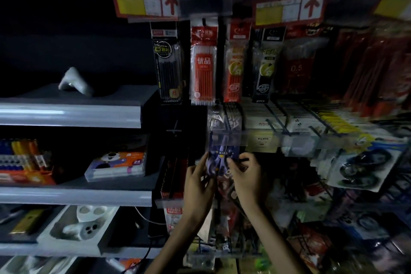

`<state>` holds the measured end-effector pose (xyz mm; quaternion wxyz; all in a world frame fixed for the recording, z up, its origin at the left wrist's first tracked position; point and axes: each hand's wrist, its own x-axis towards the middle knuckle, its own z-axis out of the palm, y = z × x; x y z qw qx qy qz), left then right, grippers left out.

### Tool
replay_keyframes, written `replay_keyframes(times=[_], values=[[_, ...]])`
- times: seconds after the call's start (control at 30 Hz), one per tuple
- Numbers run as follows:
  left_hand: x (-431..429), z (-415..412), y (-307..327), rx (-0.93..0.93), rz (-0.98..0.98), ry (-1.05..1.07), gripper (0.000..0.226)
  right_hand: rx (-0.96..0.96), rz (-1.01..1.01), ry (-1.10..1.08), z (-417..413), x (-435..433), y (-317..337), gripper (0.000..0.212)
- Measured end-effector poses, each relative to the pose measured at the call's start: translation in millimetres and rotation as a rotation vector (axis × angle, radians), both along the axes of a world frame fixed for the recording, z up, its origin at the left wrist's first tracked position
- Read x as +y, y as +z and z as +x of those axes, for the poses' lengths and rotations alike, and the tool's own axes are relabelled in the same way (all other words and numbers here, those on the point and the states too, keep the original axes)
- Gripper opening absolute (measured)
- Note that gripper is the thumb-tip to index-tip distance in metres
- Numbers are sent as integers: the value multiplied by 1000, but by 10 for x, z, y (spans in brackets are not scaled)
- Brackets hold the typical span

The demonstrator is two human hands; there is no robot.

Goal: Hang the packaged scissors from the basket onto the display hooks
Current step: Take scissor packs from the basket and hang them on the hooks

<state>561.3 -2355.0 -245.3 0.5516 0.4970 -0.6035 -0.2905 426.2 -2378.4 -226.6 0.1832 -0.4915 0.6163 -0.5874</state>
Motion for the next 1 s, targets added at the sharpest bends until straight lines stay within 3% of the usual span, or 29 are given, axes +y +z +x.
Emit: replay_keyframes(times=[0.3, 0.77, 1.0], values=[[-170, -26, 56, 102, 45, 160, 12, -60, 38, -21, -41, -188, -152, 36], [-363, -72, 114, 150, 126, 212, 13, -80, 139, -13, -108, -420, -111, 40], [-302, -63, 4, 64, 134, 251, 17, -66, 109, -24, -82, -312, -131, 35]])
